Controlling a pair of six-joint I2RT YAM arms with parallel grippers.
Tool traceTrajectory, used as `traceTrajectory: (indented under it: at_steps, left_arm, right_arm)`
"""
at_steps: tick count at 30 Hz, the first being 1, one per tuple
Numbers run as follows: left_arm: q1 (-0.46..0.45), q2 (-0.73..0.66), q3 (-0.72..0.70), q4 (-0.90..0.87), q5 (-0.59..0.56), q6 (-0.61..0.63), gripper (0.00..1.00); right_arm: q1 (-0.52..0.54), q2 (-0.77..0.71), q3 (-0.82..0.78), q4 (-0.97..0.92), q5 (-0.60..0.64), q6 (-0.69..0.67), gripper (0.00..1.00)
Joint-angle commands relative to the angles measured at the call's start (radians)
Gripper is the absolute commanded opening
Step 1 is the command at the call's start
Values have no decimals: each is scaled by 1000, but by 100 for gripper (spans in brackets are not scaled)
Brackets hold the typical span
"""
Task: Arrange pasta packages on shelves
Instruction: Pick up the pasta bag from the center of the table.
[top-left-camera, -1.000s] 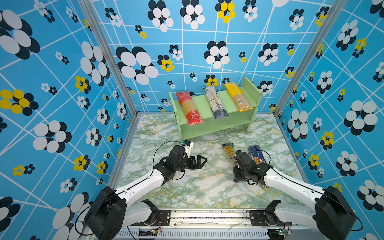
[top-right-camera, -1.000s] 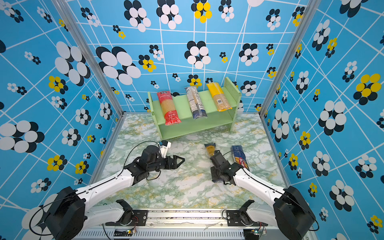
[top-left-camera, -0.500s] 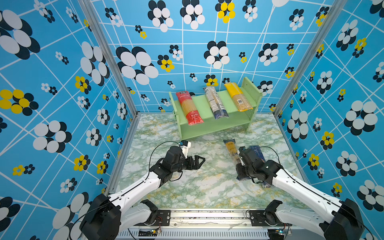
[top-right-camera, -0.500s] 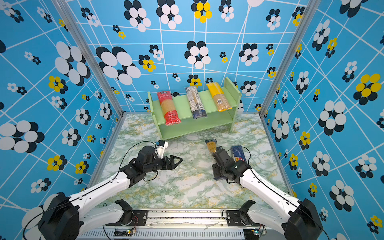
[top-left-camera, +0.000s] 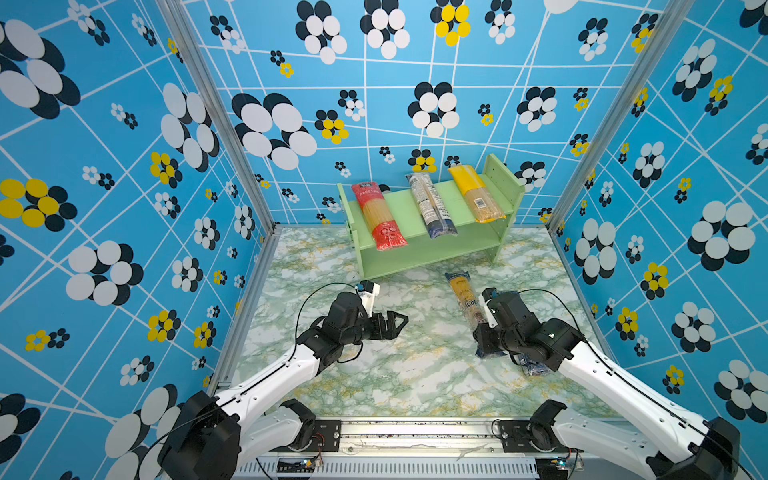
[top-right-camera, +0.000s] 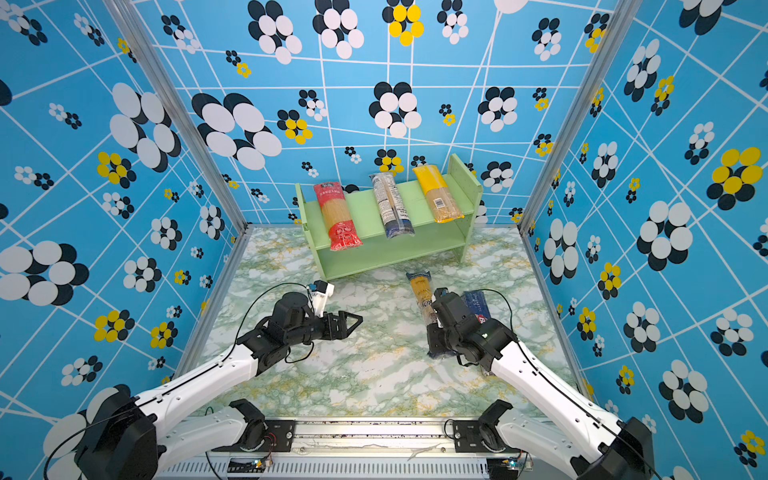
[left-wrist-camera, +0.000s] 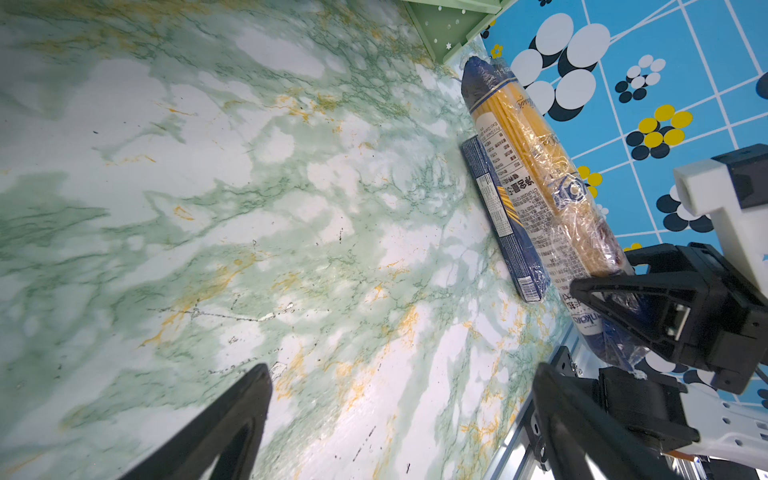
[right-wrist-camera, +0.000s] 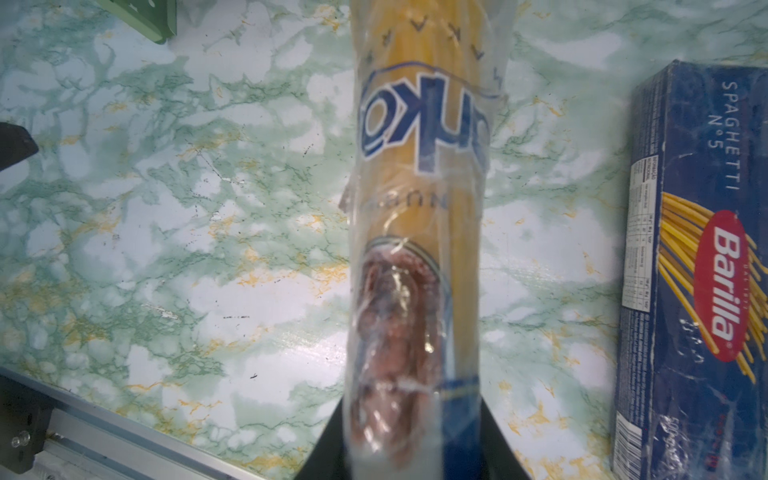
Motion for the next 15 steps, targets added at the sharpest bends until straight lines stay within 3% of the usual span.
traceTrajectory:
  at_steps: [1, 15]
  left_arm:
    - [11, -31, -18, -9, 17, 28, 99]
    - [24, -58, -34, -11, 23, 32, 99]
  right_arm:
    - [10, -34, 53, 130, -29, 7, 0]
    - [13, -24, 72, 194, -48, 13, 0]
